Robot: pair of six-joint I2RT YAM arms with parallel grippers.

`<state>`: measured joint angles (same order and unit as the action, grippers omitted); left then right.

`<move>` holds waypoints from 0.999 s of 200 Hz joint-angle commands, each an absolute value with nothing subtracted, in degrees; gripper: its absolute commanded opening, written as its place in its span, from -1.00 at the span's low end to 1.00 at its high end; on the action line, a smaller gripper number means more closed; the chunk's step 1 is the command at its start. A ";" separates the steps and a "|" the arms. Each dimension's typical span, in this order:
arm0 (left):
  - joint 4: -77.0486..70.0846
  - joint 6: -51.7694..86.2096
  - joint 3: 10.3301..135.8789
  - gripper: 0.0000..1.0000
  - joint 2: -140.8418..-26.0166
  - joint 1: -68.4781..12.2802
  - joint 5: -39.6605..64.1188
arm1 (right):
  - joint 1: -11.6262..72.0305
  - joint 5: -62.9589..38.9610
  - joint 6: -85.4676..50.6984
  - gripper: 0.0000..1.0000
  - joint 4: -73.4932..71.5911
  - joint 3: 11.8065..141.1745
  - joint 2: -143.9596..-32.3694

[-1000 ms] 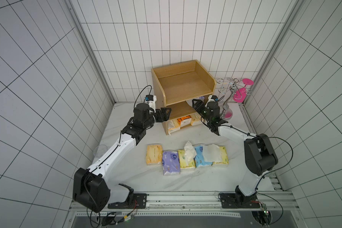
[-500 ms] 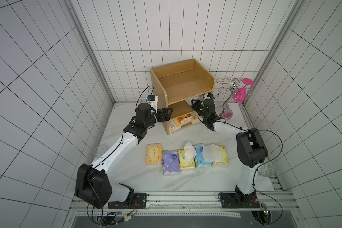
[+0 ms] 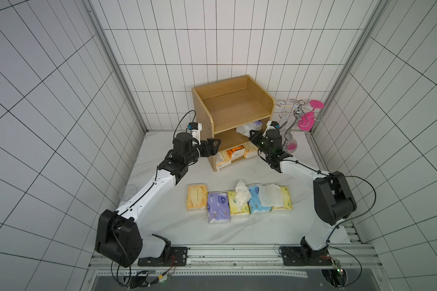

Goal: Remove the tissue boxes from the shelf
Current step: Pick up a box of tissues from the shelf.

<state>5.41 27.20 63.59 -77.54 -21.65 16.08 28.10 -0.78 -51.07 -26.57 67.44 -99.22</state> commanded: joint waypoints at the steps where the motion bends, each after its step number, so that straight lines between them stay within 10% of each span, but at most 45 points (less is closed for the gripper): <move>1: 5.75 27.77 63.55 0.73 -74.78 -21.53 16.17 | 28.05 -0.39 -49.93 -1.00 -26.81 63.19 -95.03; 19: 6.17 27.85 63.28 0.73 -73.80 -21.53 15.87 | 28.43 -1.82 -49.55 -1.00 -26.74 61.38 -93.38; 41: 7.32 27.60 63.24 0.73 -72.75 -21.53 15.40 | 28.38 -4.90 -47.90 0.02 -25.11 61.23 -92.23; 61: 8.25 27.20 62.93 0.73 -71.60 -21.53 14.86 | 28.07 -5.27 -47.09 0.33 -22.11 60.46 -89.13; 200: 7.14 27.94 62.11 0.73 -71.58 -21.58 15.46 | 19.94 -19.39 -48.08 0.41 -13.28 70.32 -93.51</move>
<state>7.68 27.66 62.63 -71.37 -21.65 15.07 19.90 -18.02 -48.60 -13.52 65.54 -91.42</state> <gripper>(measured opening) 0.865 0.704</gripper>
